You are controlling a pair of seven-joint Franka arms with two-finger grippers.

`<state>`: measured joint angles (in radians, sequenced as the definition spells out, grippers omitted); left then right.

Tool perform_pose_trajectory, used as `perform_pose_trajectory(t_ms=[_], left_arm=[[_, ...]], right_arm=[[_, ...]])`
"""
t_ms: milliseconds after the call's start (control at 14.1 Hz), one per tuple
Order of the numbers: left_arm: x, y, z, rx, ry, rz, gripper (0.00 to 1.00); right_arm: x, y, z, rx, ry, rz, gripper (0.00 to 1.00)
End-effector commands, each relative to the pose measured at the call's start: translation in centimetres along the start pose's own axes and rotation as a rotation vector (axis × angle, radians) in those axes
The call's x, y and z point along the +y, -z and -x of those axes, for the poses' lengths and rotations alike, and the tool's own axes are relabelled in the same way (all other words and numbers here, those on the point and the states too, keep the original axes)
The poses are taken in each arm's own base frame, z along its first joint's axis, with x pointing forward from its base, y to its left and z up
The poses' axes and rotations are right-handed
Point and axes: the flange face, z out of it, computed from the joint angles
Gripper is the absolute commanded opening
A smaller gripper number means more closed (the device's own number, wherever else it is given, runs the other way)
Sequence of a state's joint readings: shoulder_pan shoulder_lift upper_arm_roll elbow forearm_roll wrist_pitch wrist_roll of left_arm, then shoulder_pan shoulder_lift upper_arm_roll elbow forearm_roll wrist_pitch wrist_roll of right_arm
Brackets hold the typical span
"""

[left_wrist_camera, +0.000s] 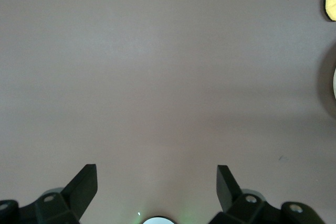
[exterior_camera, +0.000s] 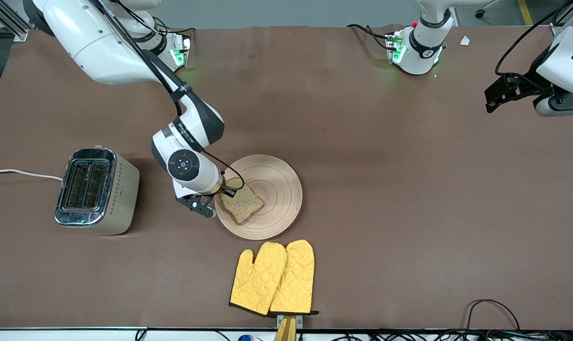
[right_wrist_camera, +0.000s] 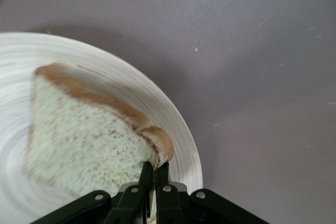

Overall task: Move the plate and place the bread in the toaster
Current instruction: 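Lift the bread with the right gripper and carry it above the toaster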

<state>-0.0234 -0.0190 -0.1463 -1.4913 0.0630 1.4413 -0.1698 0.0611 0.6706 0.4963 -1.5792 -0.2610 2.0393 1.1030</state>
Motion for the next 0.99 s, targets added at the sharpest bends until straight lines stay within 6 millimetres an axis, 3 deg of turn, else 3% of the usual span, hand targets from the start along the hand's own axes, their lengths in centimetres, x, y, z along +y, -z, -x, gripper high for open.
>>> perform_pose_trajectory(t_ms=[0,354,638,921], left_arm=[[0.1,0.3,0.2,0.005,-0.023,0.012,1.00],[0.9,-0.7,-0.6,-0.002,-0.032,0.028,1.00],[1.2,-0.7,-0.6,0.001,-0.036,0.030,1.00],[1.0,-0.6,-0.7,0.002,-0.033,0.030,1.00]], right_arm=[[0.9,6.0,-1.4,-0.002,0.068,0.057,0.00],[7.0,13.1,-6.0,-0.087,0.362,0.238,0.00],[11.2,15.8,-7.0,-0.104,0.569,0.531,0.00],[13.8,17.8,-7.4,-0.147,0.716,0.789,0.00]])
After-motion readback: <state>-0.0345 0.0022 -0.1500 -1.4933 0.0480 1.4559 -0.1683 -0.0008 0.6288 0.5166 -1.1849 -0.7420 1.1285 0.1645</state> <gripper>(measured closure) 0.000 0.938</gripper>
